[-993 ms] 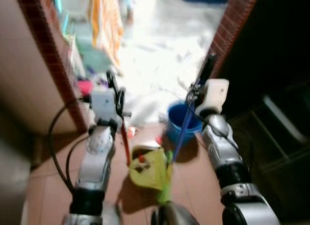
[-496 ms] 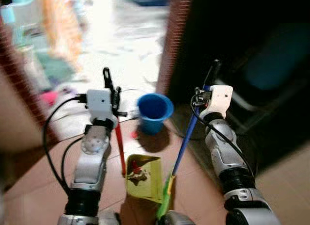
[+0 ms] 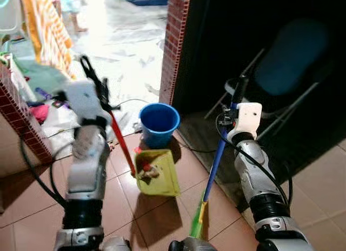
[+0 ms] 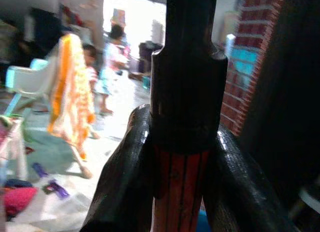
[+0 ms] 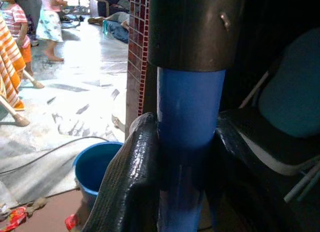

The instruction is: Sweep floor

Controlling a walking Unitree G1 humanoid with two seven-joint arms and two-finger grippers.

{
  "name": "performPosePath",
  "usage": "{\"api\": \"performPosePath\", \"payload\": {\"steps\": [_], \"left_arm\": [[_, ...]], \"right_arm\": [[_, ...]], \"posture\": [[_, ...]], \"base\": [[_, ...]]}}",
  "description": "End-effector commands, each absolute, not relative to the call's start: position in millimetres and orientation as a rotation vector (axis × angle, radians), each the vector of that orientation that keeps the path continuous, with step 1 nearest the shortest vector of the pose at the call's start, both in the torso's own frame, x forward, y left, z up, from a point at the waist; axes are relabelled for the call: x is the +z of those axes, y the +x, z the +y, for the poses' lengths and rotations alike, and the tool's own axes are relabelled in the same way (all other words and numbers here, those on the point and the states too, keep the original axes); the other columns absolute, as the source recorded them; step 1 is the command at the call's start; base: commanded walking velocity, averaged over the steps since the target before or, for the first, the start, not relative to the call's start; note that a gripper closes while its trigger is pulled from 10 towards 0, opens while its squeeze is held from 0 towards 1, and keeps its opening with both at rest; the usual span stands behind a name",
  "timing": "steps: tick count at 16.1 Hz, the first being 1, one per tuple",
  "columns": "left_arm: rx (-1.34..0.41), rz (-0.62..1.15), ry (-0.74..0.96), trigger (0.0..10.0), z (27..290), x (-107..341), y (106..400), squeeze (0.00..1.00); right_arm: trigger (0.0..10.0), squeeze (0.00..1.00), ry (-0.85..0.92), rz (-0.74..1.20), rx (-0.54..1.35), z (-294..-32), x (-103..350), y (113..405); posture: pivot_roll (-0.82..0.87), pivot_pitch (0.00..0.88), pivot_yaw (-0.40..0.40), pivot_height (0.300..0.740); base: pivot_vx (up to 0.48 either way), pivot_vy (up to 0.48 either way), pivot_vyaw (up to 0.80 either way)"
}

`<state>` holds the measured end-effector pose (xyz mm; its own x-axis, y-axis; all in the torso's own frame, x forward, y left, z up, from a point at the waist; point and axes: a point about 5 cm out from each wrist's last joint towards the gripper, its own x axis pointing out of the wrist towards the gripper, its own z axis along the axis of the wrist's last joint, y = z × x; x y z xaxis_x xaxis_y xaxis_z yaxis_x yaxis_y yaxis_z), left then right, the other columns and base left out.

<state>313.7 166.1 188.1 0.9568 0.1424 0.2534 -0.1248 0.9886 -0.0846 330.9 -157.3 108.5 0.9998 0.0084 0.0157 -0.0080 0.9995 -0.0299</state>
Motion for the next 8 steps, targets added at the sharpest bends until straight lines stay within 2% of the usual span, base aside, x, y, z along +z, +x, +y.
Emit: {"api": "performPosePath", "payload": {"steps": [1,4,6,8], "left_arm": [[0.133,-0.410,-0.112,10.0,163.1,227.4,313.7,0.00],[0.133,-0.501,-0.151,10.0,164.1,261.3,318.0,0.00],[0.139,-0.512,-0.142,10.0,165.6,264.5,319.3,0.00],[0.157,-0.520,-0.143,10.0,168.5,266.6,325.4,0.00]], "right_arm": [[10.0,0.00,-0.061,-0.080,-0.006,-161.9,122.1,334.6],[10.0,0.00,-0.064,-0.076,0.008,-156.9,120.7,335.8],[10.0,0.00,-0.067,-0.078,0.014,-155.9,120.6,335.7],[10.0,0.00,-0.063,-0.074,0.023,-154.3,119.7,335.7]], "posture": [[-0.03,0.000,-0.087,0.740],[-0.03,0.000,-0.088,0.740],[-0.03,0.000,-0.088,0.740],[-0.03,0.000,-0.088,0.740]], "base": [[0.000,0.000,0.00],[0.000,0.000,0.00],[0.000,0.000,0.00],[0.000,0.000,-0.78]]}}
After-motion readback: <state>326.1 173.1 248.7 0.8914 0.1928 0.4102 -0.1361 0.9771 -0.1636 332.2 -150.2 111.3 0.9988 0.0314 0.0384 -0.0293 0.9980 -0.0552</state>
